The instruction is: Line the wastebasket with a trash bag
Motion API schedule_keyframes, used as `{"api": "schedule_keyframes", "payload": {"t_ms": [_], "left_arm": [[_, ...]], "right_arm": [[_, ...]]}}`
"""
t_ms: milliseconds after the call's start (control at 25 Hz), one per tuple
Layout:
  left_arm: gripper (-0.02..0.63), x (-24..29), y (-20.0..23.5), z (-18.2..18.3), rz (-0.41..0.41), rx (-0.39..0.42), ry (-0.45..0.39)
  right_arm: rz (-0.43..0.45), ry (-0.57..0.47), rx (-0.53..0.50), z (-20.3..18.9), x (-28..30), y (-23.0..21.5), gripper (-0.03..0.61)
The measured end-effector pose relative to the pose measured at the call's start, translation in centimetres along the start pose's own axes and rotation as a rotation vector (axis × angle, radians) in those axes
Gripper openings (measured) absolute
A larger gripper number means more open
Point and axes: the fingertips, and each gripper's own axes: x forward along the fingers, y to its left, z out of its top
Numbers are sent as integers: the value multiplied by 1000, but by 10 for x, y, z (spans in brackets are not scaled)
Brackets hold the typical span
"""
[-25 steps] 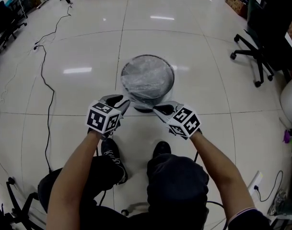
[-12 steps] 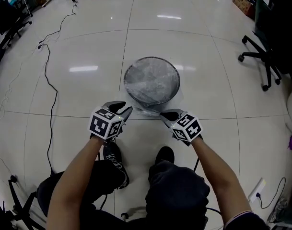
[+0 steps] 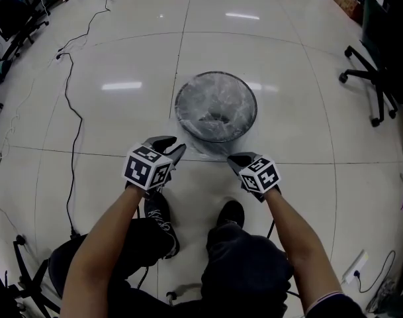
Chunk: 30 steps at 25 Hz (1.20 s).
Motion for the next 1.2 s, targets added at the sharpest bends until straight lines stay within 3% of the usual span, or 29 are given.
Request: {"api": "schedule_keyframes", "payload": {"t_ms": [560,840,1000,1120,1200], "left_arm": [[129,3,-4,-5,-1,-12,21],[129,-9,3,2,23,6,19],[127,-21,14,12,52,23,9],[124,-32,24,28,55,61,-2],[120,-38,28,43,34,95,-8]], "right_arm": [[-8,44,73,-26,16,-5,3],[5,-10,60,-13,-25,0,100],[-47,-48,46,0,-64,-14,90],[-116,-101,27,28,-95,-33,7],[-146,-142,9,55,-114,-42,2]]}}
